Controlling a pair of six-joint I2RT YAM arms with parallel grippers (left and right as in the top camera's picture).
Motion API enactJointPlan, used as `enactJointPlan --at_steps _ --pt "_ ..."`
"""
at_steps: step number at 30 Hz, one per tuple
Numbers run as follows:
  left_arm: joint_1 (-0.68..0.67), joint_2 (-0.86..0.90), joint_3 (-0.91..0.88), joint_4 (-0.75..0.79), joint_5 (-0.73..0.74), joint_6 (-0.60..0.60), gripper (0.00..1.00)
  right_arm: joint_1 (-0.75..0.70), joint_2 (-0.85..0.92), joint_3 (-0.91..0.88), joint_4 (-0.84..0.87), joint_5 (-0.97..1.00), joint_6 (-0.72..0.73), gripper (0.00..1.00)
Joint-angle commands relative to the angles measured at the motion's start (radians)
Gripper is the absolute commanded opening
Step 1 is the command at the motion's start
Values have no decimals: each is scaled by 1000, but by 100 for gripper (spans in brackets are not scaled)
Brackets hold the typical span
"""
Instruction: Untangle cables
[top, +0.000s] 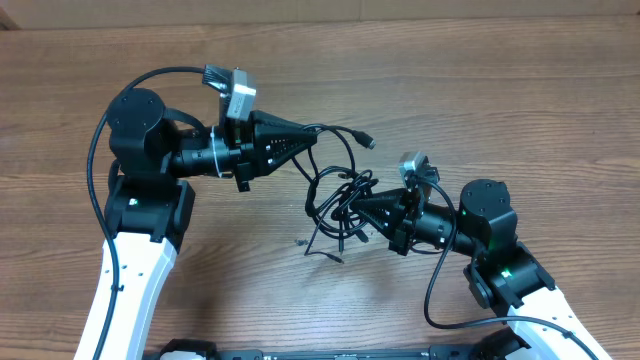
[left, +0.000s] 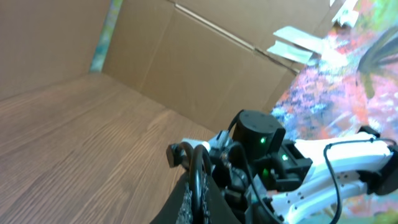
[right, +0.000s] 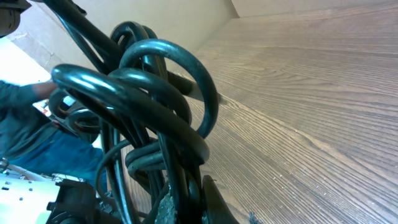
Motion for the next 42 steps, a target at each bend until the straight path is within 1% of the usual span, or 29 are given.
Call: enactJointPlan --at_steps 1,4,6,14,22,25,28,30,38,42 --pt "39 -35 26 81 -18 -138 4 -2 -2 6 -21 19 -6 4" --pt "73 -35 26 81 -91 -207 4 -2 -2 6 -21 19 -5 4" --pt "97 -35 26 81 -138 -233 4 -2 -2 6 -21 19 -6 4" --pt "137 -35 26 57 -185 -275 4 -2 -2 6 -21 19 -6 4" --pt "147 -34 26 -42 -221 -267 4 -2 -2 6 -21 19 -6 4" --pt "164 -35 26 -116 -296 -306 4 -2 -2 6 -22 19 -6 4" --pt "180 -35 26 -232 -393 -320 4 -2 -2 6 -22 19 -6 4" --pt "181 -34 26 -278 -413 -319 4 -2 -2 6 -21 19 -6 4" --pt "181 -35 26 -306 -424 -318 4 -2 -2 6 -21 19 -5 4" --pt "181 -34 26 -411 -580 -290 4 -2 -2 6 -21 19 -5 4"
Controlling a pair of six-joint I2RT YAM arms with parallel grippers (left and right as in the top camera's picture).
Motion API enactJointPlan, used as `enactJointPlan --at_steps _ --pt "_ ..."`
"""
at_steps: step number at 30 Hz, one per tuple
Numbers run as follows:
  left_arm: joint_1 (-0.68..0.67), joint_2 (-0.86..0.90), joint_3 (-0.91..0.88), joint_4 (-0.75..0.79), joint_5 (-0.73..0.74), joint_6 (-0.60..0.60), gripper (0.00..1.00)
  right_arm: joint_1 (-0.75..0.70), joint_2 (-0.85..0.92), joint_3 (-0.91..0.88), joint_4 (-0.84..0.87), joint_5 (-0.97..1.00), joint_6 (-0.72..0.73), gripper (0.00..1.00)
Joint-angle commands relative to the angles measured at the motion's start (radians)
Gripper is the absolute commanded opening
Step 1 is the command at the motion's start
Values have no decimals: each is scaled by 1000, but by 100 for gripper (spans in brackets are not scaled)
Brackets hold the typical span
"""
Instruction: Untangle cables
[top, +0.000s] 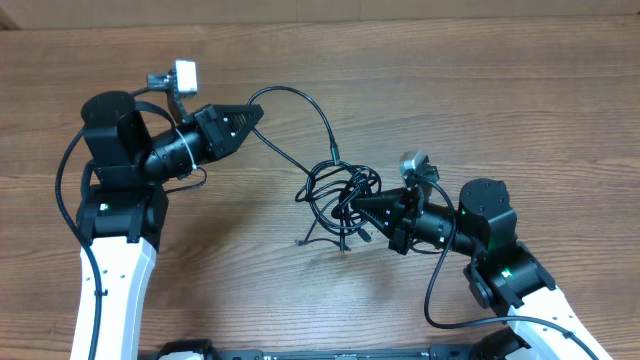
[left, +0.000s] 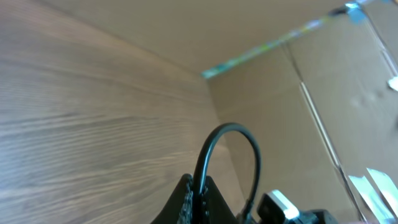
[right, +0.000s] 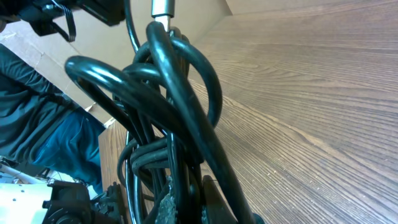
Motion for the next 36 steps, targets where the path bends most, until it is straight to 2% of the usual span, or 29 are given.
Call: enactJointPlan --at_steps 1,5,6,7,8,10,11,16,21,25,28,33,35,36 --pt "21 -18 23 -83 -212 16 4 -2 0 -1 -3 -6 -7 4" --pt "21 -18 23 -140 -248 17 7 -2 0 -1 -3 -5 -7 4" --pt "21 -18 23 -140 -247 17 17 -2 0 -1 -2 -5 -7 4" --pt "21 -18 23 -140 -229 17 41 -2 0 -1 -2 -5 -7 4" --pt "21 -18 23 -140 -220 17 57 -2 0 -1 -2 -5 -7 4" --pt "15 -18 23 -141 -188 18 93 -2 0 -1 -2 -5 -7 4" --pt "11 -18 23 -140 -179 18 100 -2 0 -1 -2 -5 -7 4" --pt "-20 -17 23 -169 -148 87 100 -2 0 -1 -2 -5 -7 4" --pt "-74 -17 23 -245 -31 312 100 -2 0 -1 2 -5 3 4" --pt "-121 -16 23 -333 -14 509 100 -2 0 0 70 -6 132 4" --pt "-131 -16 23 -364 -14 586 99 -2 0 0 109 -5 227 4" --pt "-130 -16 23 -381 -14 665 86 -6 0 0 152 -5 381 4" --pt "-130 -16 23 -385 -14 681 84 -15 0 0 152 -5 432 4" --pt "-130 -16 23 -387 3 693 77 -33 0 0 147 -9 513 4"
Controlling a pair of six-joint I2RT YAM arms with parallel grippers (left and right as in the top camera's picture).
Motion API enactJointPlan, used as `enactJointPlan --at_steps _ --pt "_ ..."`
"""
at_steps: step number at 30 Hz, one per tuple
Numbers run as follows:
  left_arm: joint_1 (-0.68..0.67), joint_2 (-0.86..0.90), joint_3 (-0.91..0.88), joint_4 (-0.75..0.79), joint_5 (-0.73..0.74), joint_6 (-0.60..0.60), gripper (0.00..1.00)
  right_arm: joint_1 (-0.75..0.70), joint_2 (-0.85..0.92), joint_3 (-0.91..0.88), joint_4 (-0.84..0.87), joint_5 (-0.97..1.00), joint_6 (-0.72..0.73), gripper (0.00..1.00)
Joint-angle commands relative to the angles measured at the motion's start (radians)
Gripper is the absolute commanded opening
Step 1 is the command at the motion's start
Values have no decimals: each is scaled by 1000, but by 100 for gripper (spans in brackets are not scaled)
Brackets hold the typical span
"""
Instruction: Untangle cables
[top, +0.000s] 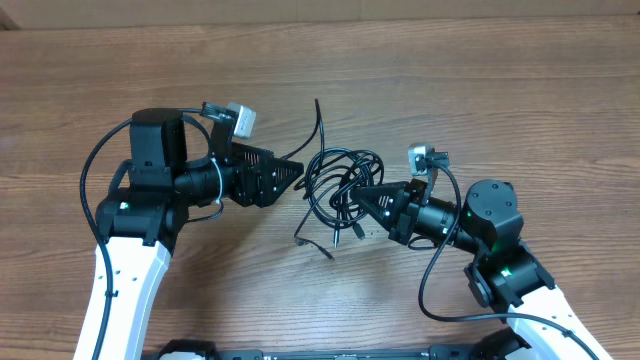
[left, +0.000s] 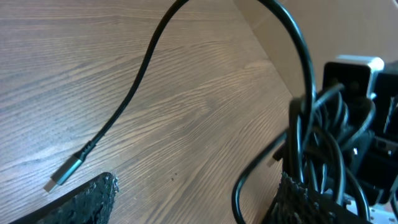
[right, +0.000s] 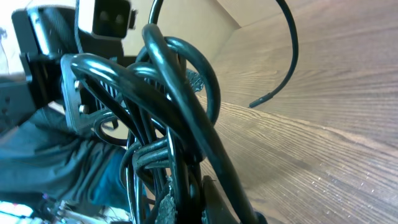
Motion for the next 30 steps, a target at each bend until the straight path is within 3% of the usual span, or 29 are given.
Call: enactJointPlan --at_steps 1,12,17,23,30 --pt "-3 -16 21 -3 59 94 75 -35 -6 2 9 -16 194 4" --pt "-3 -16 21 -3 433 422 67 -48 -5 1 -6 -33 238 4" --pt "-3 -16 21 -3 434 454 66 -48 -5 2 -5 -43 253 4" --pt "-3 -16 21 -1 435 489 64 -48 -5 1 29 -75 424 4" --pt "-2 -16 21 -2 414 511 51 -48 -5 1 29 -79 558 4"
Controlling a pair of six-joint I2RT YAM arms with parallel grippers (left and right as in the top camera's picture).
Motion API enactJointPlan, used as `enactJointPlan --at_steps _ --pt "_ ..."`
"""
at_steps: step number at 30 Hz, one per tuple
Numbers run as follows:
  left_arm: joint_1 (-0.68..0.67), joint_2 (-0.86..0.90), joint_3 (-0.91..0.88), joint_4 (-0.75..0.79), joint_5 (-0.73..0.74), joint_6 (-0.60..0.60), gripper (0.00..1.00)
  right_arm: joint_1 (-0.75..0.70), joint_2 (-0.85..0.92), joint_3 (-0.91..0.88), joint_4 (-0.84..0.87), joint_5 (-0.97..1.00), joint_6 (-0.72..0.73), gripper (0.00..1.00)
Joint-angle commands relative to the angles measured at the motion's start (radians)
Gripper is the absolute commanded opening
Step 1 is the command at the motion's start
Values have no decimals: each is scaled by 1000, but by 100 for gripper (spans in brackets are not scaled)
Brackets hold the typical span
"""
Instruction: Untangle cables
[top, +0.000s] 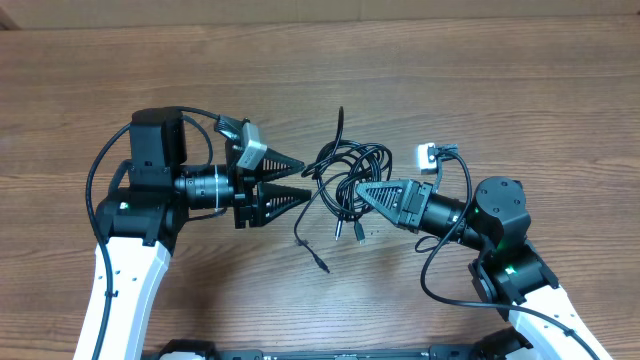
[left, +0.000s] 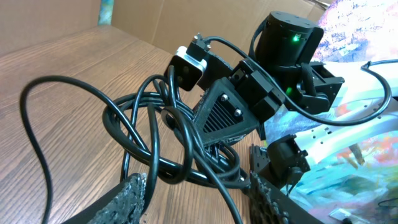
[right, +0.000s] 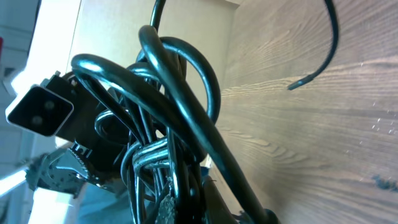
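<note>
A tangle of black cables (top: 345, 180) hangs just over the wooden table (top: 480, 90) at the middle. My right gripper (top: 362, 192) is shut on the bundle from the right; in the right wrist view the cable loops (right: 168, 93) fill the picture and the right gripper (right: 183, 202) clamps several strands. My left gripper (top: 300, 181) stands wide open at the tangle's left edge. In the left wrist view, strands of the tangle (left: 168, 143) run between its fingers (left: 134, 196), and the left gripper (left: 199, 200) is not closed on them. One free cable end (top: 341, 115) points away; a plug end (top: 320, 265) lies below.
Brown cardboard walls (left: 56, 22) edge the table at the back. The right arm's base (top: 500, 215) sits at the lower right, the left arm's base (top: 155, 150) at the left. Bare wood lies all around the tangle.
My left gripper, open then too, has turned and now has strands of the tangle between its wide fingers. The right gripper has rolled and shifted slightly right with the bundle.
First both grippers were shut on the tangle, close together. Then my left gripper held one cable stretched out far to the upper left. Then it was open back beside the tangle, that cable's end free. Now it straddles the strands, open.
</note>
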Motion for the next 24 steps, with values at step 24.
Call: enactJointPlan --at_steps 24 --pt "-134 -15 21 55 -143 45 43 -3 -5 2 105 -101 174 4"
